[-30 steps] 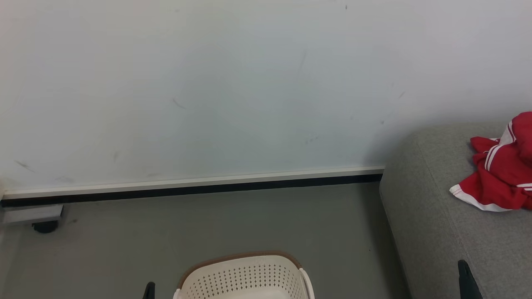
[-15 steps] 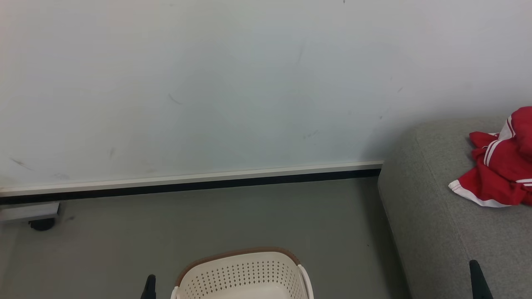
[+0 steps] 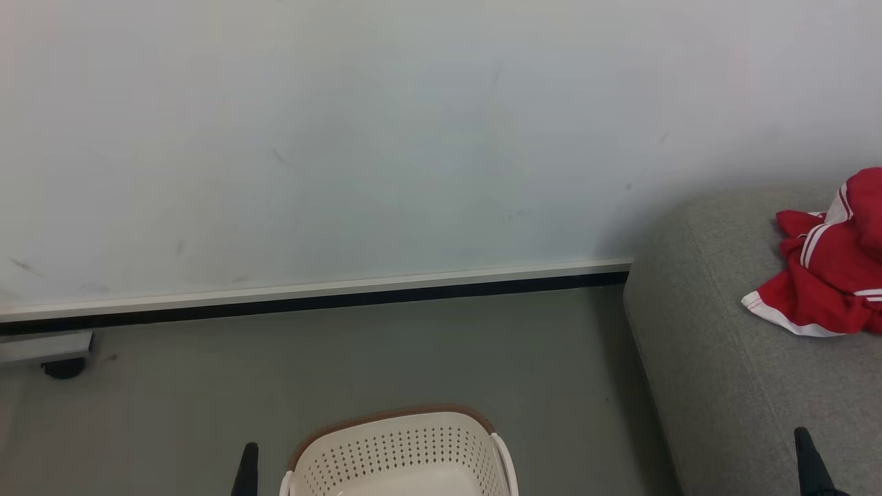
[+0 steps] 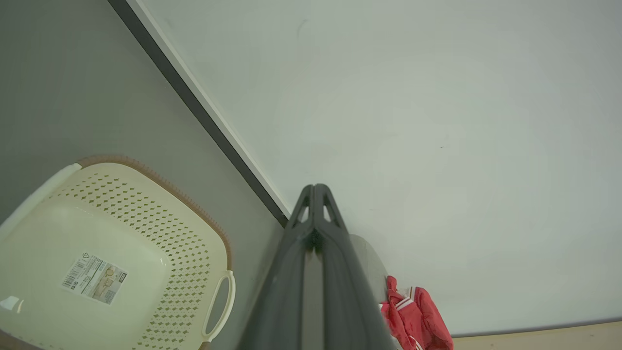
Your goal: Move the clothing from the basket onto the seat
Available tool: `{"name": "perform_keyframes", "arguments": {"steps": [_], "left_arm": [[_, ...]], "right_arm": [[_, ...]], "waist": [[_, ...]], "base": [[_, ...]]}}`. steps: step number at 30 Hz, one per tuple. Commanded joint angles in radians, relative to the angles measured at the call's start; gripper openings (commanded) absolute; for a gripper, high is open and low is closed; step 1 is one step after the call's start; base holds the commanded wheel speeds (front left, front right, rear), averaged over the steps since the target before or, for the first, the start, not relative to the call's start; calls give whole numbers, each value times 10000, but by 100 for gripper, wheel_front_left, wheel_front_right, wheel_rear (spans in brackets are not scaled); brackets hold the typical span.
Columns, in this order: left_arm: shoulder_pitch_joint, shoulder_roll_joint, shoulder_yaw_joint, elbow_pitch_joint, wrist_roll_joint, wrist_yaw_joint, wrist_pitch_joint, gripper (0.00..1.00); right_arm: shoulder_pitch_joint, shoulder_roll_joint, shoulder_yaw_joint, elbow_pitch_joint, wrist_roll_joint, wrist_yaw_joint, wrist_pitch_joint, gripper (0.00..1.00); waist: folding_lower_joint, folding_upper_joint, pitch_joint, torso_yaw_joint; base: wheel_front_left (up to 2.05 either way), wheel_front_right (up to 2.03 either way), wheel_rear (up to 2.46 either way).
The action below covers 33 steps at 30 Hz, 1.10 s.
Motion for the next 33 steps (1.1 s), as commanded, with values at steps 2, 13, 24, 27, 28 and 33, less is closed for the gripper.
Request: {"name": "perform_keyframes", "arguments": {"steps": [2,13,24,27,28,33], "left_arm": [[-268,2,54,48,-473,-105,85,0],[-518,-31,64,273,-1410,-252,239,0],[-755,-70,72,495,-2317,-368,404,0],[-784,-78,75,560,-2572,-415,444,0],[-806,-82,75,581,-2663,-431,458,0],[-934,-98,80,666,-3036,-474,517,0]], "right_arm": [[-218,50,-198,-4,429,4,132,0],[-362,141,-616,87,1282,4,478,0],[-493,247,-1050,191,2122,4,825,0],[-538,272,-1159,219,2332,4,918,0],[-549,280,-1199,228,2402,4,960,0],[-568,330,-1382,275,2756,4,1098,0]], "waist": [[0,-1,38,-19],[0,-1,152,-72],[0,-1,277,-130],[0,-1,311,-146],[0,-1,323,-151],[0,-1,380,-178]], "base": [[0,0,0],[0,0,0],[0,0,0],[0,0,0],[0,0,0],[0,0,0]]}}
